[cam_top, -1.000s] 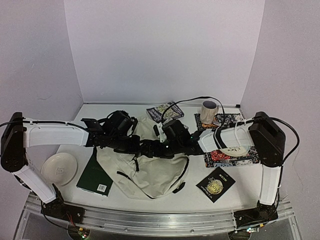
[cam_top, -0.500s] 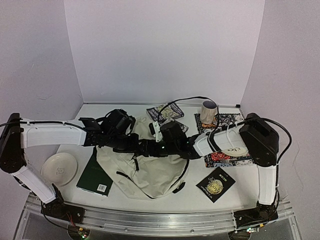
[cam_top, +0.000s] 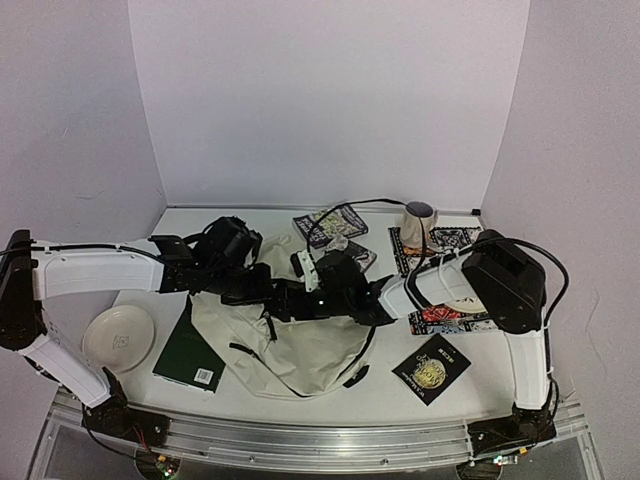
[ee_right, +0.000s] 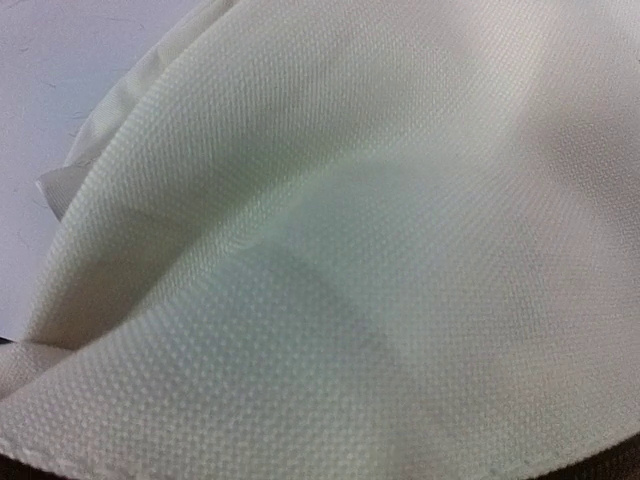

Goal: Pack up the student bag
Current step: Place the card case in the lower front pocket of the bag, then pick up the lower front pocket of the student bag.

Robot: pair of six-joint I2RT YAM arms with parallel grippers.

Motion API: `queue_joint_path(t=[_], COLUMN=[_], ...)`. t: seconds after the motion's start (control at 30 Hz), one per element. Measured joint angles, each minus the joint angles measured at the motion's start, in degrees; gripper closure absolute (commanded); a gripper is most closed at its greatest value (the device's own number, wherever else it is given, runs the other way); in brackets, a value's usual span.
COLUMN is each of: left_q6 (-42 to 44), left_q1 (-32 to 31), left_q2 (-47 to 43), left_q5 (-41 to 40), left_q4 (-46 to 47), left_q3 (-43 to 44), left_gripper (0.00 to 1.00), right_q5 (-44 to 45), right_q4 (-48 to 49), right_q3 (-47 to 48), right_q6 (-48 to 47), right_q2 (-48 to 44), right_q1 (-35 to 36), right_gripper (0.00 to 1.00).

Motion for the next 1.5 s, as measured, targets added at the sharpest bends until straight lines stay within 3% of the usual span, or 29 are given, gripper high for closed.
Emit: queue_joint_path(t=[0.23, 0.53, 0.63, 0.83, 1.1, 1.5], left_q6=[0.87, 3.81, 4.59, 4.92, 0.64, -5.24], left_q1=[0.37, 0.42, 0.5, 0.57, 0.77, 0.77], left_q2=[0.0, 0.0, -0.12, -4.91, -13.89, -14.75], left_q5=[1.1, 4.33, 4.85, 3.91, 2.41, 2.73], left_q4=[1.28, 2.64, 2.5, -0.09, -1.87, -4.53], left_q3=[-0.37, -0.37, -0.35, -0.37, -5.09, -13.48], left_gripper=[0.9, 0.64, 0.5, 0.38, 0.37, 0.39], right_q5=[0.34, 3.18, 4.14, 5.21, 5.31, 5.61], right_q4=[-4.74, -11.91, -14.0, -16.86, -17.88, -17.75], right_q3=[-2.12, -5.68, -6.82, -7.27, -6.22, 0.21], right_q6=[-5.63, -11.25, -12.25, -13.26, -11.8, -7.17], right_q2=[-5.82, -14.16, -16.17, -19.38, -19.26, -9.94], right_q1=[0.82, 1.42, 1.5, 2.9, 8.36, 10.78], right_gripper=[0.07, 0.07, 0.09, 0.17, 0.36, 0.51])
